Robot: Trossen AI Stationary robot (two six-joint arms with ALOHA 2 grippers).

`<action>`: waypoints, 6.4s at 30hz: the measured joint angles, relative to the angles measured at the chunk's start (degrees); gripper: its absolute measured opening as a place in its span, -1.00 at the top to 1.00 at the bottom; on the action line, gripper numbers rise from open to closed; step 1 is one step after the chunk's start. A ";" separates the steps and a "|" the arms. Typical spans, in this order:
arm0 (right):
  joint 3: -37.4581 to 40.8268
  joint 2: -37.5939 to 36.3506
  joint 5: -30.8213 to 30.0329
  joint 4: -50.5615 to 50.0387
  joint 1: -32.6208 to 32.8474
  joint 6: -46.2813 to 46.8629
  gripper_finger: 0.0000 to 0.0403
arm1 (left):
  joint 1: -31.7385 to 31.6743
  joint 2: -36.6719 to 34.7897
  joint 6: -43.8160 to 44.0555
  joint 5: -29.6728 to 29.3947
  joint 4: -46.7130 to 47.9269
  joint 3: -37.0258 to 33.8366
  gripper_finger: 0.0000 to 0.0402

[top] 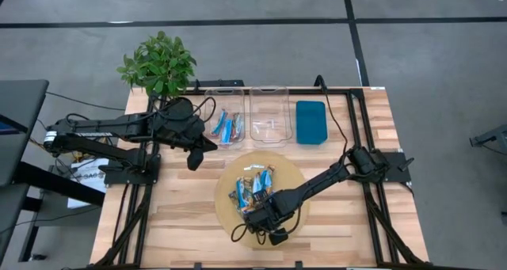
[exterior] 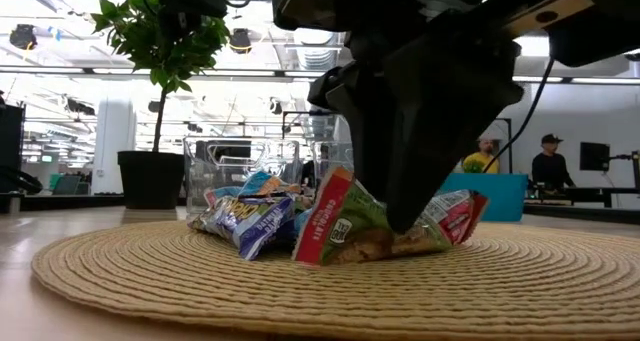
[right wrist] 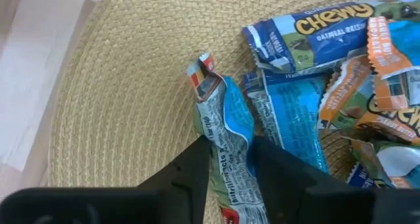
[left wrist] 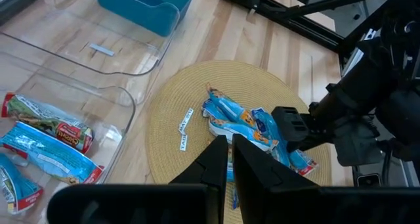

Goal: Pick and place Granola Bars by type
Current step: Put the red granola bar into the left transparent bin, then put the yellow granola bar into the right transparent bin, then put the right yellow granola bar into the right transparent bin

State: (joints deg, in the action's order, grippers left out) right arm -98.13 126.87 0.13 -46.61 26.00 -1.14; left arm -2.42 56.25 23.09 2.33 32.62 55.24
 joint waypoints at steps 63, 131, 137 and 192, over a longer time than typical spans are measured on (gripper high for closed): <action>-5.01 -18.78 -1.54 29.13 -42.01 9.67 0.74 | -0.28 -0.07 4.65 -15.19 -0.19 0.00 0.92; 27.50 -17.75 -1.98 16.03 -13.72 77.76 0.05 | 2.41 0.04 -14.88 6.42 1.11 0.02 0.92; 27.50 -17.68 -1.95 16.06 -14.55 77.41 0.30 | 2.41 0.04 -14.87 6.40 1.11 0.02 0.92; 16.96 -33.18 -8.38 1.22 -30.66 46.45 -0.10 | 2.39 0.04 -8.26 -3.04 -0.87 0.02 0.92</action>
State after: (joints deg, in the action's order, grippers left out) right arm -81.17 93.69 -8.25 -45.39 -4.66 45.32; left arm -0.03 56.29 14.83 -0.71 31.75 55.27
